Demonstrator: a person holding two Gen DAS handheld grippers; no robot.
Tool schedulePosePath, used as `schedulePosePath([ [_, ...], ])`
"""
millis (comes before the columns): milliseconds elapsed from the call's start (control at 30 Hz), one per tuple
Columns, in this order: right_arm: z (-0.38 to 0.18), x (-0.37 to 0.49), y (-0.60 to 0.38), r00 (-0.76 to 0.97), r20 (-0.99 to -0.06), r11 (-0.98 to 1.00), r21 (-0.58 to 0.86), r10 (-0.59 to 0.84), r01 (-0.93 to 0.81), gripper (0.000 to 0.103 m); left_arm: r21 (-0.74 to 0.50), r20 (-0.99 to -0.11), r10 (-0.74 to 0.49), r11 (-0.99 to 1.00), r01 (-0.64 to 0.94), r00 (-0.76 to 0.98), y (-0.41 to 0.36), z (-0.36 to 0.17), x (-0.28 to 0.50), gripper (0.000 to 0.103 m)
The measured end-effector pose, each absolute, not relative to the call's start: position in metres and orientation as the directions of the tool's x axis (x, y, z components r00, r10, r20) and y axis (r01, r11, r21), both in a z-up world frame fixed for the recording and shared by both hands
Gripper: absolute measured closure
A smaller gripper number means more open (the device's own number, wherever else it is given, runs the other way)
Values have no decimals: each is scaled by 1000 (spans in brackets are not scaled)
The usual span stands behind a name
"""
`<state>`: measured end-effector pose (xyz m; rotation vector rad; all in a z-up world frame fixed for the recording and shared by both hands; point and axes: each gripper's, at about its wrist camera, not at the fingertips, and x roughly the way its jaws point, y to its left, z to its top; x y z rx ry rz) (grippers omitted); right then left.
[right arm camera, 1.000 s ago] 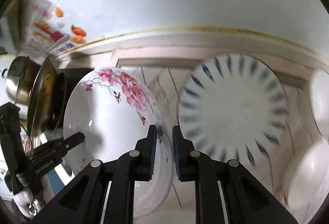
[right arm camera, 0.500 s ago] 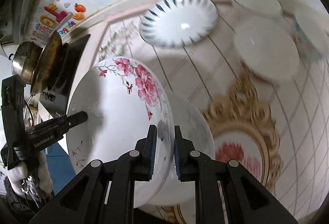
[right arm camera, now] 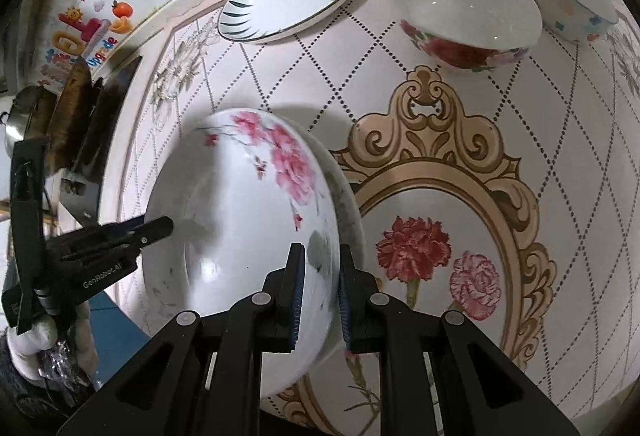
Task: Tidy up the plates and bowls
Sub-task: 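Lift the two stacked plates with both tools, then carry the stack onto the blue-striped plate and grip its rim too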
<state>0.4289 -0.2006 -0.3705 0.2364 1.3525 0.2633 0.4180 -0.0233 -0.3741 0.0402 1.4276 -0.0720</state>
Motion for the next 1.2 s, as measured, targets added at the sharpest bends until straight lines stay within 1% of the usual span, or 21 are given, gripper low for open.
schedulePosePath([
  [233, -375, 426, -199, 186, -931, 950, 308, 313, -59, 86, 6, -989, -6, 997, 82, 147, -30, -378, 415, 79],
  [500, -373, 424, -202, 122, -939, 947, 319, 320, -27, 86, 9, -993, -1, 997, 81, 121, -31, -381, 412, 79],
  [600, -370, 422, -205, 104, -948, 953, 301, 302, -26, 83, -3, -993, -11, 997, 74, 116, -27, -377, 407, 78],
  [667, -366, 421, -208, 100, -948, 953, 300, 302, -29, 82, -14, -992, -23, 997, 71, 122, -23, -369, 406, 78],
  [733, -360, 422, -212, 94, -948, 953, 302, 303, -19, 82, -59, -989, -66, 997, 59, 135, -19, -351, 406, 78],
  [800, -345, 426, -216, 105, -936, 942, 336, 335, -4, 82, -92, -982, -98, 995, 45, 159, -16, -331, 412, 78],
  [867, -326, 435, -218, 139, -920, 929, 369, 365, 5, 81, -144, -972, -146, 989, 24, 182, -10, -313, 426, 72],
  [900, -313, 445, -219, 161, -911, 923, 385, 379, 7, 76, -186, -963, -184, 982, 7, 195, -5, -304, 440, 67],
  [933, -302, 455, -218, 180, -902, 916, 401, 393, 9, 64, -225, -953, -218, 974, -10, 209, -3, -298, 457, 63],
  [967, -292, 468, -218, 204, -889, 907, 420, 409, 13, 56, -242, -948, -232, 970, -21, 219, -2, -294, 470, 60],
  [1000, -282, 485, -218, 235, -873, 897, 442, 426, 18, 44, -255, -942, -239, 966, -38, 237, 2, -292, 491, 53],
  [1033, -277, 500, -219, 259, -865, 893, 450, 430, 20, 41, -251, -940, -232, 967, -47, 250, 2, -292, 509, 51],
  [1100, -276, 542, -219, 285, -871, 902, 430, 401, 45, 41, -236, -943, -214, 970, -60, 255, 2, -298, 554, 51],
  [1200, -295, 598, -221, 264, -901, 919, 382, 345, 102, 41, -250, -946, -229, 966, -66, 229, 1, -319, 606, 51],
])
